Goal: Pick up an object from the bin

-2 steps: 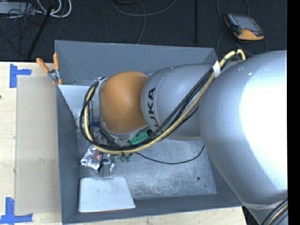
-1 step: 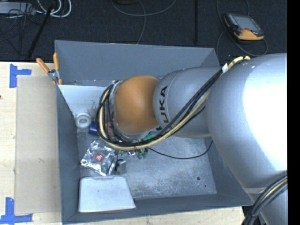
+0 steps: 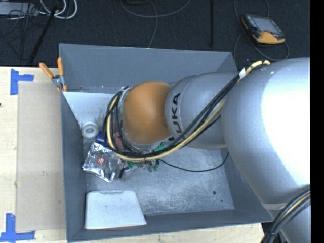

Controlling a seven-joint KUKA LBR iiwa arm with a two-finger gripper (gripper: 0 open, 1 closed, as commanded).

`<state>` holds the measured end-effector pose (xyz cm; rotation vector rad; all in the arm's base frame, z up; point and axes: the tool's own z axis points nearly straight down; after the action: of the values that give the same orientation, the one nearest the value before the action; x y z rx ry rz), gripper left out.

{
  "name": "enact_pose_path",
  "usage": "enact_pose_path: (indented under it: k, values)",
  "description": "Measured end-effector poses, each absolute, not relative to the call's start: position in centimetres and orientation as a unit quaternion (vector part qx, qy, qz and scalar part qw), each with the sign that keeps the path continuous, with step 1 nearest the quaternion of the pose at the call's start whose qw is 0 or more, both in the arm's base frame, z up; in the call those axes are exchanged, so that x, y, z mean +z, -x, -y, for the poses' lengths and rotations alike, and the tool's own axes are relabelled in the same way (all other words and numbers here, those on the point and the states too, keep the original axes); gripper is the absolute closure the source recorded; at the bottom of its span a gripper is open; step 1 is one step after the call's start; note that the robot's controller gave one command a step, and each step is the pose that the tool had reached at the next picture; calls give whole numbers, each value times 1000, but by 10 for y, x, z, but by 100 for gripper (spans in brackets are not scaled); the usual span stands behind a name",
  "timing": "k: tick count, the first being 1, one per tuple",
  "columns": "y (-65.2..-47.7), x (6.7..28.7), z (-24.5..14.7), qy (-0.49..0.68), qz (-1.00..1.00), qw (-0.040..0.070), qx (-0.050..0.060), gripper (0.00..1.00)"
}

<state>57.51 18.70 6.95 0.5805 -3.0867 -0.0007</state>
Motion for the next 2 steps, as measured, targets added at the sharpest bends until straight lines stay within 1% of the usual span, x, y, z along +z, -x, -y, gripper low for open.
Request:
enact_pose_path:
  k: [1,2]
  values:
    - [-576,195,-185,-191,982,-5,-1,100]
    - [-575,190,-184,-190,982,-1,0,0]
